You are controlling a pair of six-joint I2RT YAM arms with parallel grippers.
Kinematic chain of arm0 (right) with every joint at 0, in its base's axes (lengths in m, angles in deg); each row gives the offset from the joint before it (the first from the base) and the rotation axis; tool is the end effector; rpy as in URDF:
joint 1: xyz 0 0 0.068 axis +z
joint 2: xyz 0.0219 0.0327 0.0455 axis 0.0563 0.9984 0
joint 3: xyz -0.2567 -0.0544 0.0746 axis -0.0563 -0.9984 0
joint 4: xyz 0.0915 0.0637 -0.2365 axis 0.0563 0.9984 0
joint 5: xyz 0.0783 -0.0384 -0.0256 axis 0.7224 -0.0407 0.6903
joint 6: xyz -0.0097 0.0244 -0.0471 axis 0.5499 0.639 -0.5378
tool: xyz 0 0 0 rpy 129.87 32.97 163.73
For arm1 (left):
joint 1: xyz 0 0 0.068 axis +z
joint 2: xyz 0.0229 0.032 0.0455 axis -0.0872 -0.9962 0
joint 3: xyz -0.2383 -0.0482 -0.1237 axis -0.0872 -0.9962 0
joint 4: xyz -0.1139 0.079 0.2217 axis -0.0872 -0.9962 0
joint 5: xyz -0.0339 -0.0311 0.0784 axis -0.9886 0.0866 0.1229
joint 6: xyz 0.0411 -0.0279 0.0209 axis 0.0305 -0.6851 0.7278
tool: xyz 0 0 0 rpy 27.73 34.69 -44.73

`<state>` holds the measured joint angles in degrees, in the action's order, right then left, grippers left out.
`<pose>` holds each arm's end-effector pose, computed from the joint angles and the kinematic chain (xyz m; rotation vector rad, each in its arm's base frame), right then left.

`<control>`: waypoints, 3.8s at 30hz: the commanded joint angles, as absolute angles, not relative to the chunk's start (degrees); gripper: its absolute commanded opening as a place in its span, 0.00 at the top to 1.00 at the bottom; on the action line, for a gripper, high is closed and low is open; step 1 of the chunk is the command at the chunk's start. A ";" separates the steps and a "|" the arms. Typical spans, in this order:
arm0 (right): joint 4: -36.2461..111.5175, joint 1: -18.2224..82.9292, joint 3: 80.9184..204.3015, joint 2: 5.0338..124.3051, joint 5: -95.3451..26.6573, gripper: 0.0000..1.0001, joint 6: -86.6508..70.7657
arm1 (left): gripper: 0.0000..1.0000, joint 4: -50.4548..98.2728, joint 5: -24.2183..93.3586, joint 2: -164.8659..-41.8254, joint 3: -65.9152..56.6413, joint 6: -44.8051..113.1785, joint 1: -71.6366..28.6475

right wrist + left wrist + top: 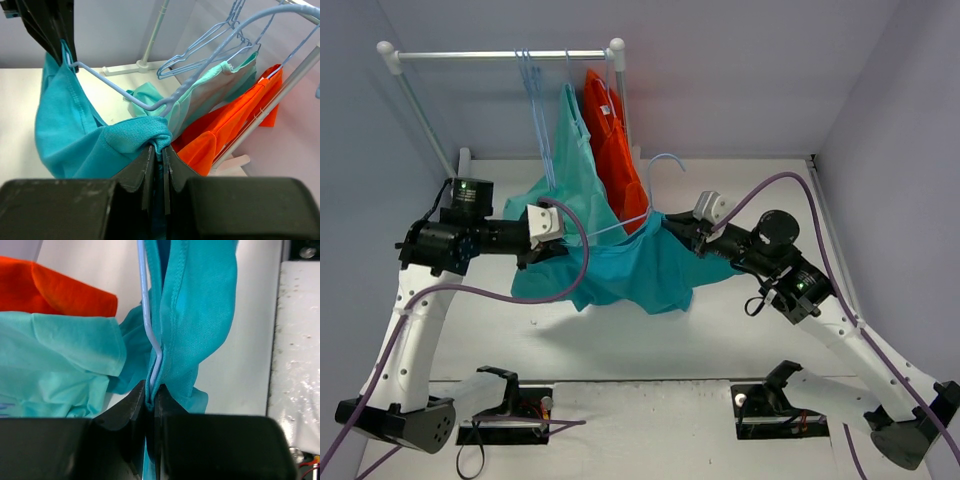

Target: Place the t-shirt on the hanger

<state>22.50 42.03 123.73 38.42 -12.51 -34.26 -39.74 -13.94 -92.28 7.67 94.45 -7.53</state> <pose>0.1539 0.1462 0.4271 -1.0097 0.8919 0.6146 0.1743 -0.0693 0.4302 1.4077 1.4417 -0.7315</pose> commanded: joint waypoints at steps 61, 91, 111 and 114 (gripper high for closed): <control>21.37 41.83 123.67 35.81 -15.07 0.94 -37.61 | 1.00 -37.45 -7.56 -98.02 17.05 73.80 -20.48; 31.92 39.46 128.84 29.09 -43.49 0.52 -31.75 | 1.00 -25.95 5.18 -86.12 19.10 62.88 -20.40; 31.96 39.44 129.15 26.57 -51.04 0.50 -29.98 | 1.00 -38.93 12.12 -80.25 16.21 57.42 -20.40; 31.94 39.44 128.56 26.62 -50.98 0.50 -29.64 | 1.00 -40.44 16.27 -78.28 12.98 56.00 -20.40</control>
<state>36.02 39.63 128.85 26.07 -49.54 -30.72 -40.08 10.72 -79.13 14.94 58.63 -20.38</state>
